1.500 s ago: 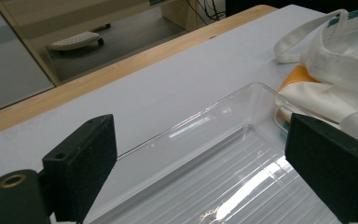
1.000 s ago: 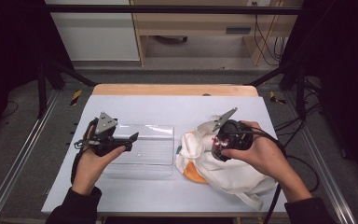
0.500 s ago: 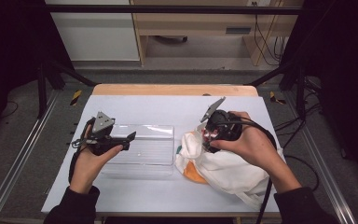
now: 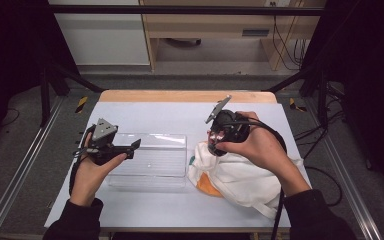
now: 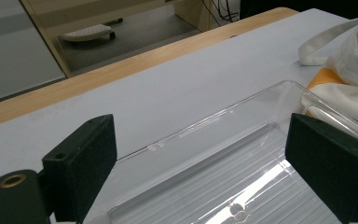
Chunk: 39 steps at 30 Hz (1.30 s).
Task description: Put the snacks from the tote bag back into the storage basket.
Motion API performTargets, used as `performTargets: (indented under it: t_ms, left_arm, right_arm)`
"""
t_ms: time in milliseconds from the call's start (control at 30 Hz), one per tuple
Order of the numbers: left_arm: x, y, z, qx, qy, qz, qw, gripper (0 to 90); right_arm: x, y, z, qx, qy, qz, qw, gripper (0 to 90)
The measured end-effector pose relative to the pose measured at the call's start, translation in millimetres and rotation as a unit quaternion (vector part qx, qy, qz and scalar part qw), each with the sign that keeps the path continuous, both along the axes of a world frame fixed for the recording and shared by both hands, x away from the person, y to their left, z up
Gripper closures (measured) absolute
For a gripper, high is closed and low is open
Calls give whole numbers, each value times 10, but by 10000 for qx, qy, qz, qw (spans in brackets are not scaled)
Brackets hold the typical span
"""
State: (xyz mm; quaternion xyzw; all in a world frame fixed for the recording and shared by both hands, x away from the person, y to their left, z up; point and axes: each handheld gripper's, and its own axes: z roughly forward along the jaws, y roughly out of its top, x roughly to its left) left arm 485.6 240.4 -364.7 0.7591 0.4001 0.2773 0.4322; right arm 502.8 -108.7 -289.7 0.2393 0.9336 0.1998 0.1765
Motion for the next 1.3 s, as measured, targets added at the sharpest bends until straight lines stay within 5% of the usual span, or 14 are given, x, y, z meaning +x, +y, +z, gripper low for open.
performTargets:
  t_ms: [567,1300]
  left_arm:
    - [17,119,4,-111,38,110,9999,86]
    - [25,159,1,-47,74,137,9999,73]
  right_arm:
    - [230,148,-81,47,-20,77,10000,245]
    - [267,331,-111,131,-32,277,9995,245]
